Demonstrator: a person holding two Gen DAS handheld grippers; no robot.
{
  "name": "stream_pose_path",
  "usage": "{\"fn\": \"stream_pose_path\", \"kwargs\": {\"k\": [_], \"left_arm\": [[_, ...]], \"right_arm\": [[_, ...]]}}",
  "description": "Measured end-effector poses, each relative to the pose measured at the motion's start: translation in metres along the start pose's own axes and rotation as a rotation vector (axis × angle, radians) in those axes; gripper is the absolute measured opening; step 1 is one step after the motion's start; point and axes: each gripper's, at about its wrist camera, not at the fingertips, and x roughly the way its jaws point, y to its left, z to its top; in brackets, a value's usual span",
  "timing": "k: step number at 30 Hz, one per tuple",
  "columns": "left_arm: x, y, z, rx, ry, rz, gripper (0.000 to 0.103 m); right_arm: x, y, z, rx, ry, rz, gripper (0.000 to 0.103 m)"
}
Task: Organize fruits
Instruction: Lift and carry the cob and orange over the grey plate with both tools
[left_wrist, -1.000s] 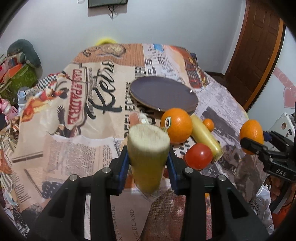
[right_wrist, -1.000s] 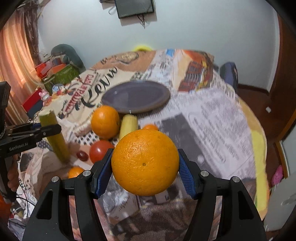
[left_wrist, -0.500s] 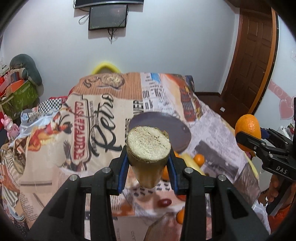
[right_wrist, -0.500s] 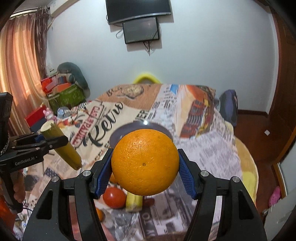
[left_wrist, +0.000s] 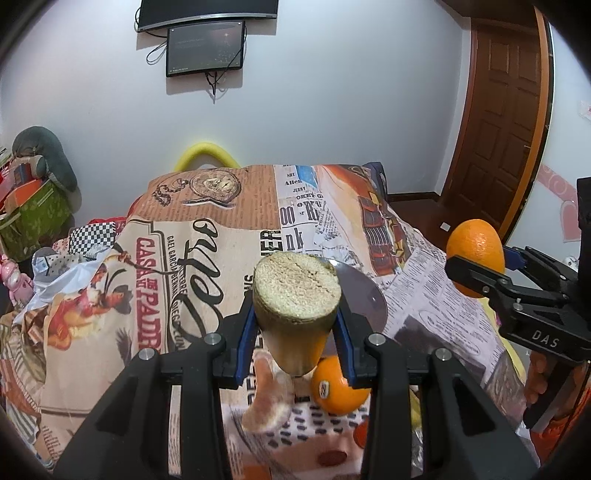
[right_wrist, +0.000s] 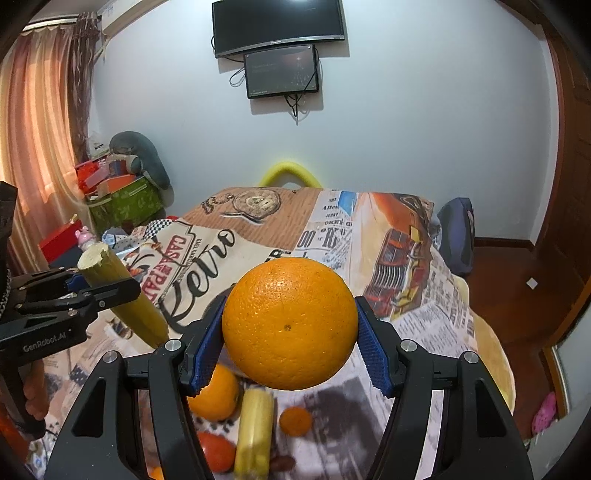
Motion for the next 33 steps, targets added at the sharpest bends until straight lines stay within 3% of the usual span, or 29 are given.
{"fn": "stream_pose_path", "kwargs": {"k": [13,33], "left_arm": [[0.060,0.010,0.006,-0.003,0.057,0.026,0.038],[0.132,0.014,0.012,-0.007,0.174,-0.038,0.038]], "right_arm": [[0.063,-0.007,0.001,-0.029,0.082,-0.019,0.063],[0.144,-0.016,-0.007,-0.058,0.254,0.011,0.063]]}}
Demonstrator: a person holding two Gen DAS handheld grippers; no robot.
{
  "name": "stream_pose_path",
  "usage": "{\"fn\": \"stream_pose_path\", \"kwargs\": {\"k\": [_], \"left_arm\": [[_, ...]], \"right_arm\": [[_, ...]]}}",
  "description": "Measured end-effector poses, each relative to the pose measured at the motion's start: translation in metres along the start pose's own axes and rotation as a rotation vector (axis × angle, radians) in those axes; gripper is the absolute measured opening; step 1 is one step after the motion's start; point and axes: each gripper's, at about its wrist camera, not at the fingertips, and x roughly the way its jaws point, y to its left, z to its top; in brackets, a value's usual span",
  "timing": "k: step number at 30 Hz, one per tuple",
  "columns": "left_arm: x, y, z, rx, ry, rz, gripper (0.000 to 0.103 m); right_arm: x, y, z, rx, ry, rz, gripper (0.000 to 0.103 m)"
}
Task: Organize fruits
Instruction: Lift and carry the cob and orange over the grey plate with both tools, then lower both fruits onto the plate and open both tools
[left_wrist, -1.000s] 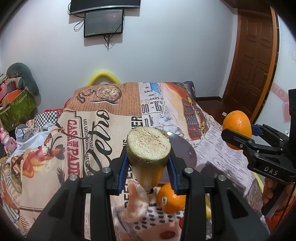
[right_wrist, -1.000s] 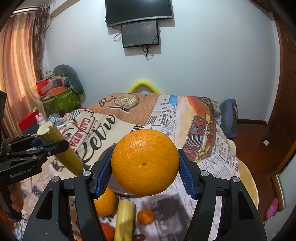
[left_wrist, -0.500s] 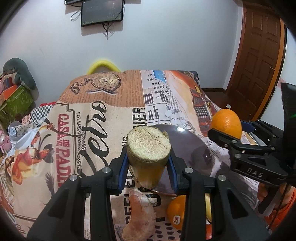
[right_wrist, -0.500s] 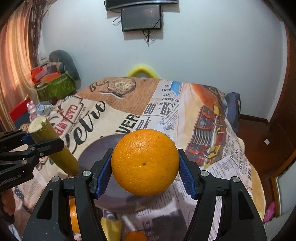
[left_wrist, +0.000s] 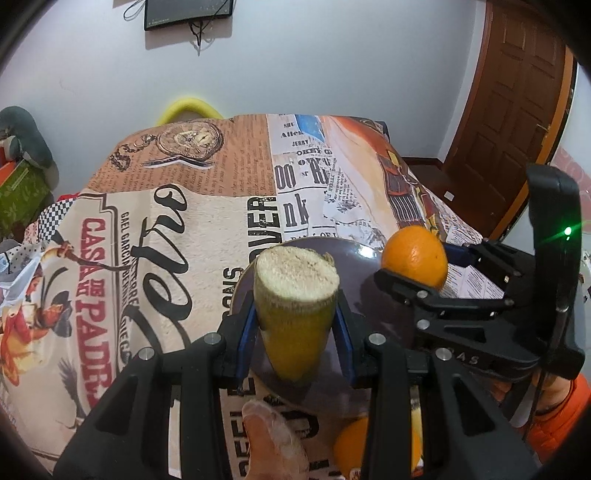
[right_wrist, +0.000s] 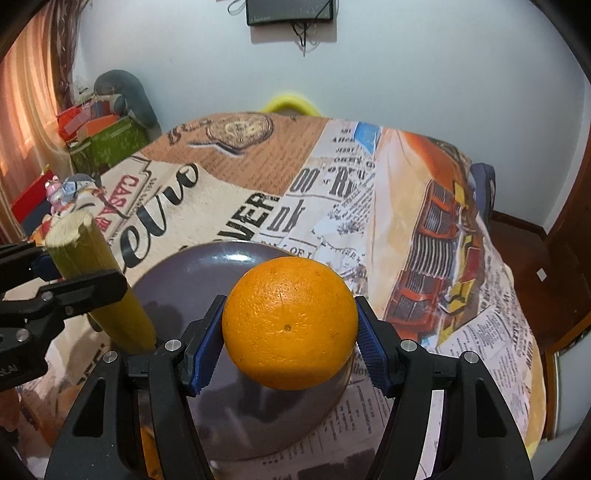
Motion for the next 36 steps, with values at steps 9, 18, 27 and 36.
{"fn": "stream_pose_path", "kwargs": {"k": [9,18,27,36], "left_arm": [[0.026,0.006,0.009,-0.032,0.018,-0.002,0.038],[0.037,0.011,0.007,-0.023,0.023,0.050,0.043],[0.046,0.011,0.003,-0.032,0.072,0.051,0.048],[0.018,0.015,-0.002,-0.047,0.035,0.065,0.058]], "right_arm": [[0.020,-0.003,0.001,-0.007,0.048,0.000,0.063],[0.038,-0.009,-0.006,0.020,0.113,0.024,0.063],[0.016,-0.004,-0.003,-0.023,0.076,-0.003,0.072],[-0.029,-0.001,-0.006,-0.038,0.001,-0.035,0.076]]}}
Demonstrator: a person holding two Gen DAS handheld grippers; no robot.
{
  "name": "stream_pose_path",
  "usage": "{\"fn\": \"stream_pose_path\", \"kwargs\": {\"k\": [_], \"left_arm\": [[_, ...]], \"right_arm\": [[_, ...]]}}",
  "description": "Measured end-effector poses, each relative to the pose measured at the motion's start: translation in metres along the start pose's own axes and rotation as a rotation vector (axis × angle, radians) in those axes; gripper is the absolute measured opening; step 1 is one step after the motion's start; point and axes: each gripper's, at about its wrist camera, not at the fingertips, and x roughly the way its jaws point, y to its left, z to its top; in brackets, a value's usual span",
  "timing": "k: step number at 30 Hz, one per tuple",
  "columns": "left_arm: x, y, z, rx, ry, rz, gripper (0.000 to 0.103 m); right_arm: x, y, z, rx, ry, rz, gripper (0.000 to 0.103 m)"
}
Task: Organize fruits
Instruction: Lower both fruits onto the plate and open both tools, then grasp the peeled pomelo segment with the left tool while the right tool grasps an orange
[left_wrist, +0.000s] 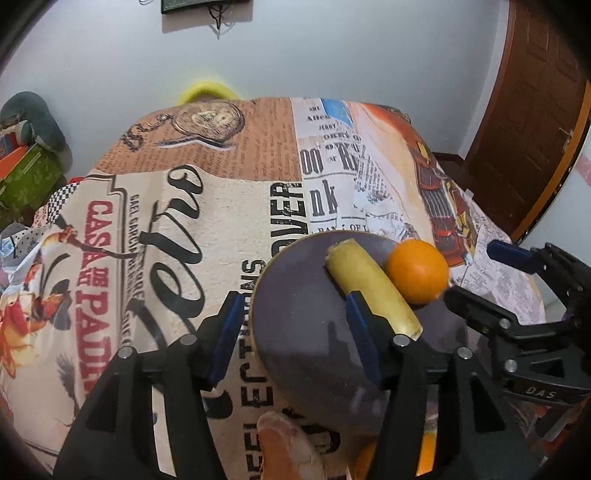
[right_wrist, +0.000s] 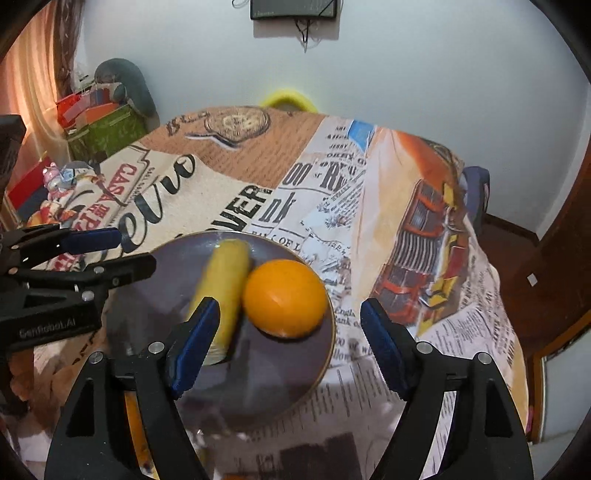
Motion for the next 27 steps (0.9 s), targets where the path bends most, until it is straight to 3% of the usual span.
{"fn": "stream_pose_path", "kwargs": {"k": [12,27], "left_arm": [[-0.074,0.016,-0.023,-0.004,-0.080,0.025,0.067],[-0.122,0.038,-0.083,-0.014,-0.045,0.050,0.071]], "right_arm": [[-0.049,0.022,-0.027,0.014,-0.033,0.029,0.076],[-0.072,0.063,-0.057,-0.008,-0.005,0.069,0.076]]}}
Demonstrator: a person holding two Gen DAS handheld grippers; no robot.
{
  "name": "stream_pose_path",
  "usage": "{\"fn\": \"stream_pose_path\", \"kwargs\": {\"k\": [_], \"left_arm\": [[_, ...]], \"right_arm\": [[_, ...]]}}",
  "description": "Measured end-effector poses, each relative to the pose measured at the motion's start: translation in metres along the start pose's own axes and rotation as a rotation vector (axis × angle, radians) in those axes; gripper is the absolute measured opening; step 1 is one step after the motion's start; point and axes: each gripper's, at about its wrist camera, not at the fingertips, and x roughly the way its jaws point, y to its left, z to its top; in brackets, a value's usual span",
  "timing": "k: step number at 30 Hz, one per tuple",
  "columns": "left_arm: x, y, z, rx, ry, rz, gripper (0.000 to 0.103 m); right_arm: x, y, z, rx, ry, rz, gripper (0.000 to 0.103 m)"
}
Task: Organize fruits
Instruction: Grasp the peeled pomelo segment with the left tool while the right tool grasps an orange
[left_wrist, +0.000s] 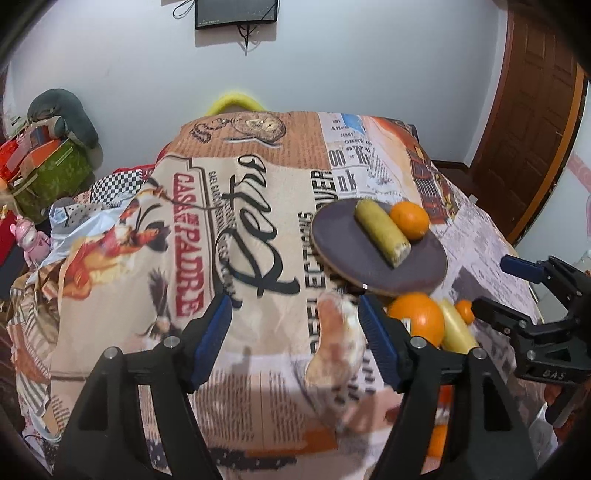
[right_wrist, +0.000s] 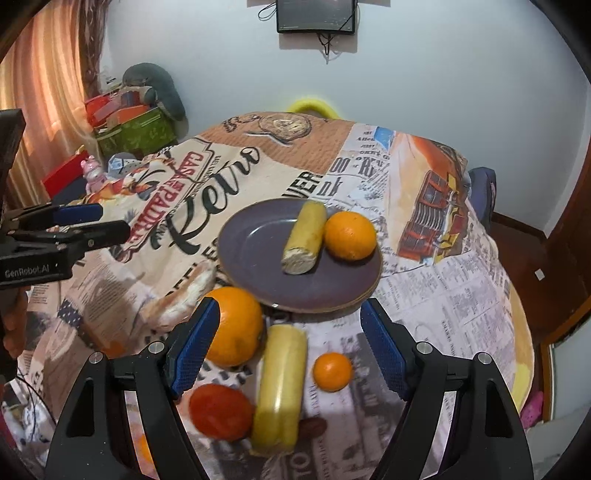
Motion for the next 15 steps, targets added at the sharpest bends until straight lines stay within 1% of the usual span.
{"fn": "stream_pose_path", "kwargs": {"k": [3,7,11,15], "left_arm": [[-0.006,0.004,-0.011,-0.008,-0.002,0.001,0.071],[-0.005,0.009,-0.024,-0.022,0.019,-0.004,0.071],[0.000,0.015,-0.034,-0.032,0.027,0.005,0.071],[0.011,0.017,-0.043,-0.036,0.064,-0.015,0.071]], "right_arm": [[0.005,0.010,-0.005,-0.005,0.021,0.007,0.076],[0.016,0.025,-0.010,-0.025,0.050,0.013,0.076],[0.027,0.034,-0.012,-0.045,0.066,0.012,0.076],[0.038,0.037,-0.011,-0.046,0.080,0.010,0.076]]}}
